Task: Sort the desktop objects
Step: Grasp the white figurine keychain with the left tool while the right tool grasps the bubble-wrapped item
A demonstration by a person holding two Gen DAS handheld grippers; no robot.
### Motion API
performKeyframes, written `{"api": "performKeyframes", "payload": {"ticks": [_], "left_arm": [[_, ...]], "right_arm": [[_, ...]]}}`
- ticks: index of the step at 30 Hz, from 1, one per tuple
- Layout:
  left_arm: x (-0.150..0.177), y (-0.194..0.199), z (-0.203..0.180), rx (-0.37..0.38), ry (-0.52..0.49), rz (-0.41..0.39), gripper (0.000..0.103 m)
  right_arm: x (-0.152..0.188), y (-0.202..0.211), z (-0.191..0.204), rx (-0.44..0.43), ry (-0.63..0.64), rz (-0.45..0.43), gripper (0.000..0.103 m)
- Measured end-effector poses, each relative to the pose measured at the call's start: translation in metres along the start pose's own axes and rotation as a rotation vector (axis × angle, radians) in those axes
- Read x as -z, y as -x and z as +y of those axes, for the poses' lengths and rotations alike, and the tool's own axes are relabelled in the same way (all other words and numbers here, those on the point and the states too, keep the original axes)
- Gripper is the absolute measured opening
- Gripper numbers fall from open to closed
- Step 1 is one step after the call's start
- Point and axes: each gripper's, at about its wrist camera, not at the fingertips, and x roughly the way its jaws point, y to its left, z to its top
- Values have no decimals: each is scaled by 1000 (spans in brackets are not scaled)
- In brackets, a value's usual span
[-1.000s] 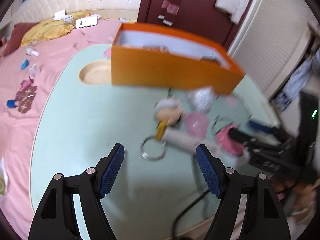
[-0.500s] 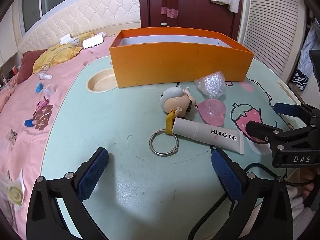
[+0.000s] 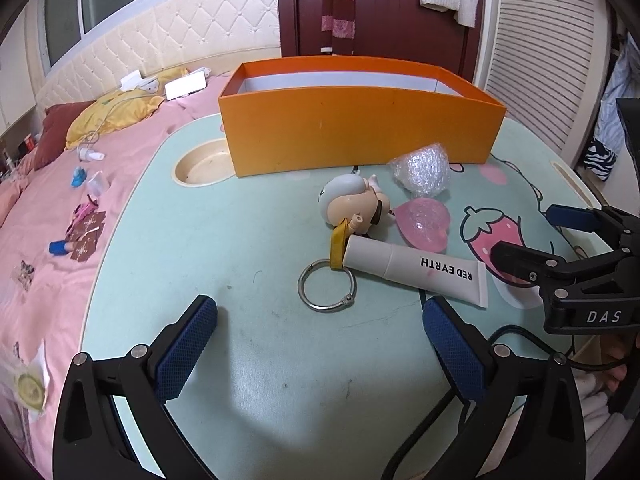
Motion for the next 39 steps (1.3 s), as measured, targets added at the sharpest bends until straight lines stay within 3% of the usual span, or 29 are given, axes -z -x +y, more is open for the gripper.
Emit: {"api": "performKeyframes", "payload": {"ticks": [2, 7, 9, 11, 13, 20, 22, 32, 39], "left_arm": [[-5, 2, 1, -2, -5, 28, 103], [-29, 22, 5, -6, -36, -91, 103], [-42, 21, 3, -8, -71, -105, 102], [-54, 10, 0, -26, -112, -86, 92], [-58, 0, -2, -9, -116, -68, 68], [-65, -32, -5, 81, -98, -12, 65], [-67, -42, -6, 107, -93, 4, 42], [-66, -4, 22, 116, -9, -36, 42], [-27, 12, 38, 102, 28, -10, 42]], "right_arm": [[1, 1, 0, 0, -1, -1, 103], [4, 2, 1, -1, 1, -4, 103], [5, 2, 1, -2, 1, -6, 103], [6, 2, 1, -4, 3, -8, 103], [7, 2, 0, -6, 5, -9, 103], [7, 2, -1, -8, 7, -14, 103], [7, 1, -2, -8, 6, -15, 103], [9, 0, 0, -7, 7, -17, 103], [6, 2, 2, -34, 22, -12, 103]]}}
